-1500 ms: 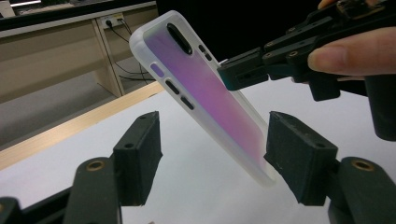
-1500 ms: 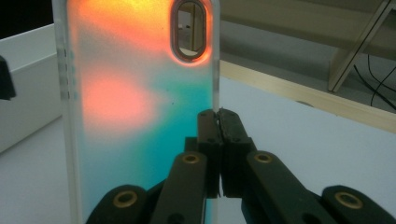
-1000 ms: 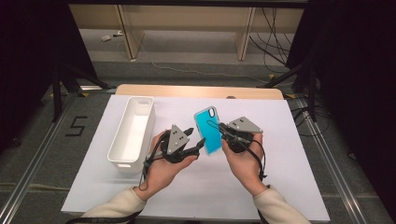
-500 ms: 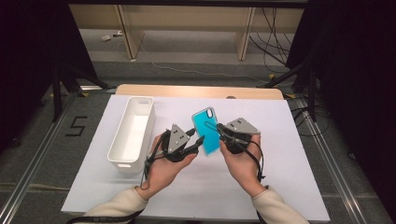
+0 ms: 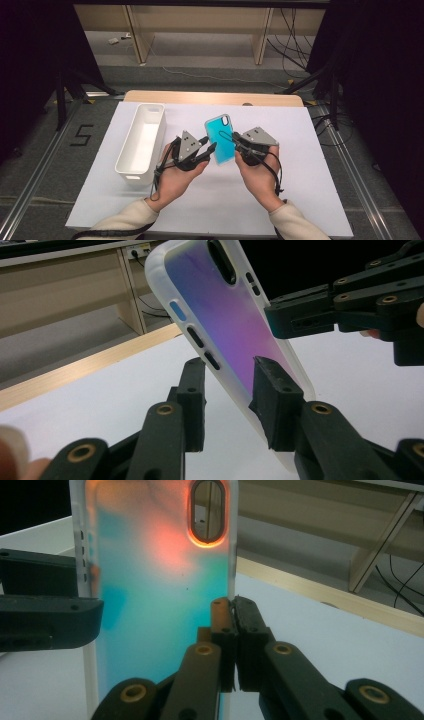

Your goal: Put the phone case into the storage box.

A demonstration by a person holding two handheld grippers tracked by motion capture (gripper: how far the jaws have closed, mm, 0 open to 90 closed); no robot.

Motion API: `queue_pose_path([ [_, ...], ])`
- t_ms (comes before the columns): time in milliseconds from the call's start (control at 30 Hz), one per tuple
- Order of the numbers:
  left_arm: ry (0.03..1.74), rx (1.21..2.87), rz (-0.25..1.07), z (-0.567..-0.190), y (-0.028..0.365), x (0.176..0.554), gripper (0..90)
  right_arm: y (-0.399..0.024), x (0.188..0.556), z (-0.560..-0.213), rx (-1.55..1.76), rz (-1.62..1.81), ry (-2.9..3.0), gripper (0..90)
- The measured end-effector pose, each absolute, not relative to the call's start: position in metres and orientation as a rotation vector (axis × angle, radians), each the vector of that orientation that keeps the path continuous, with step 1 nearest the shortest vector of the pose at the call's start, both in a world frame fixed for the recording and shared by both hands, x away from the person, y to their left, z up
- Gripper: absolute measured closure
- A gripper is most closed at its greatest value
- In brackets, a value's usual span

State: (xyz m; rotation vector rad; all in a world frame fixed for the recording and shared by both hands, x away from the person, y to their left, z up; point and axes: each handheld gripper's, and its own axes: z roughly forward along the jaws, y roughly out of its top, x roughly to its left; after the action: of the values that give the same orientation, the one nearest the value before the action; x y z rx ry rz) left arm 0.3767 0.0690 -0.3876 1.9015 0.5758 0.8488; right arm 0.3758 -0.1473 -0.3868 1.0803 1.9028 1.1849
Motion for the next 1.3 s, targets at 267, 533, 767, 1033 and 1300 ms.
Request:
queue_pose_path([
  [267,0.573,1.900,0.857,-0.388,0.073,0.382,70.5,-0.145,0.373,-0.386,1.079,1.202,1.889,88.3],
  [533,0.568,1.903,0.876,-0.387,0.078,0.387,76.1,-0.143,0.371,-0.386,1.073,1.213,1.895,87.9],
  [767,0.566,1.903,0.882,-0.387,0.082,0.390,77.5,-0.141,0.368,-0.385,1.076,1.230,1.911,87.5],
  [1033,0.563,1.911,0.890,-0.385,0.086,0.393,79.2,-0.138,0.366,-0.385,1.082,1.253,1.910,86.9],
  [1300,0.588,1.887,0.881,-0.383,0.088,0.392,83.4,-0.139,0.367,-0.387,1.072,1.247,1.908,86.7],
])
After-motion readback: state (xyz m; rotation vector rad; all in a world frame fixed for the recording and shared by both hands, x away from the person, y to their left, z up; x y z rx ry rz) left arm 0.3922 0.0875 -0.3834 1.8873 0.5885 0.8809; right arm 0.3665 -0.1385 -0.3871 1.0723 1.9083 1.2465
